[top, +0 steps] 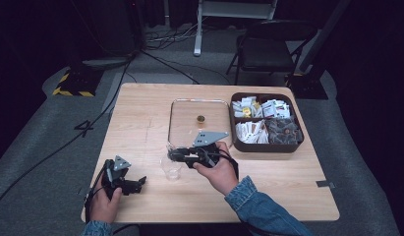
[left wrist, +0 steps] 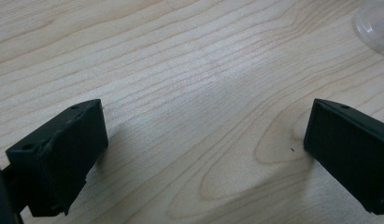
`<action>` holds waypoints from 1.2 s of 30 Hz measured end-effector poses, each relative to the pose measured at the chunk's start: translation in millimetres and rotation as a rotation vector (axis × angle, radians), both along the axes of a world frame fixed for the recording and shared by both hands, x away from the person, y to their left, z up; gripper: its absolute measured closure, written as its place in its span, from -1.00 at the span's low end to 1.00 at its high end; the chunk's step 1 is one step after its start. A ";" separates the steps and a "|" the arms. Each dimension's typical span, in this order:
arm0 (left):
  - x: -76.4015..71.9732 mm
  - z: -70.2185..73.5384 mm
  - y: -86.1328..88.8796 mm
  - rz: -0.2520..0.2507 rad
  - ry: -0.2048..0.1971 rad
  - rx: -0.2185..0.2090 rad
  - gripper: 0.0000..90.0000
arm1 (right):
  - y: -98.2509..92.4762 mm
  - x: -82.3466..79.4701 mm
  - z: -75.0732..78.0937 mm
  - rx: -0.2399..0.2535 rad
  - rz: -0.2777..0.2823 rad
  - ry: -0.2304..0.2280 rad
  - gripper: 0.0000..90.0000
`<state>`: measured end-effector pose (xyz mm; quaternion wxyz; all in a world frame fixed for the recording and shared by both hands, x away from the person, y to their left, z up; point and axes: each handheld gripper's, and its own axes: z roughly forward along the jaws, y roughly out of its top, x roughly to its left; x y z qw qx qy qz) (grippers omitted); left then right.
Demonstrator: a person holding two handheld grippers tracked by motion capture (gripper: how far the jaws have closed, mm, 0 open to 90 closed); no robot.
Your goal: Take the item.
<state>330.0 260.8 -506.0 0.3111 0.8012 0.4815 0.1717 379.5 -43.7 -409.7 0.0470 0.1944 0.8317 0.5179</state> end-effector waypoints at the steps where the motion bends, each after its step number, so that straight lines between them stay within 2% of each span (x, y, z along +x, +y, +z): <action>1: 0.0 0.0 0.0 0.000 0.000 0.000 -1.00 | 1.3 -0.6 -1.6 0.002 0.002 0.003 0.64; 9: 0.0 0.0 0.0 0.000 0.000 0.000 -1.00 | 10.4 -3.9 -11.2 -0.019 0.025 0.007 0.64; 17: 0.0 0.0 0.0 0.000 0.000 0.000 -1.00 | 13.1 -5.2 -14.4 -0.042 0.033 0.004 0.62; 18: 0.0 0.0 0.0 0.000 0.000 0.000 -1.00 | 13.1 -5.4 -14.5 -0.043 0.034 0.005 0.58; 20: 0.0 0.0 0.0 0.000 0.000 0.000 -1.00 | 13.2 -6.1 -14.6 -0.043 0.030 -0.001 0.36; 21: 0.0 0.0 0.0 0.000 0.000 0.000 -1.00 | 13.0 -6.3 -14.4 -0.031 0.027 -0.006 0.25; 25: 0.1 -0.2 -0.3 0.001 0.000 -0.004 -1.00 | 10.8 -6.7 -11.0 0.001 0.005 -0.017 -0.01; 31: 0.3 -0.2 -0.3 0.001 -0.002 -0.004 -1.00 | -1.0 -5.6 5.9 0.021 -0.007 -0.023 -0.19; 36: 0.8 -0.1 -0.3 -0.001 -0.002 -0.001 -1.00 | -18.7 -6.0 19.5 0.003 -0.022 -0.020 -0.23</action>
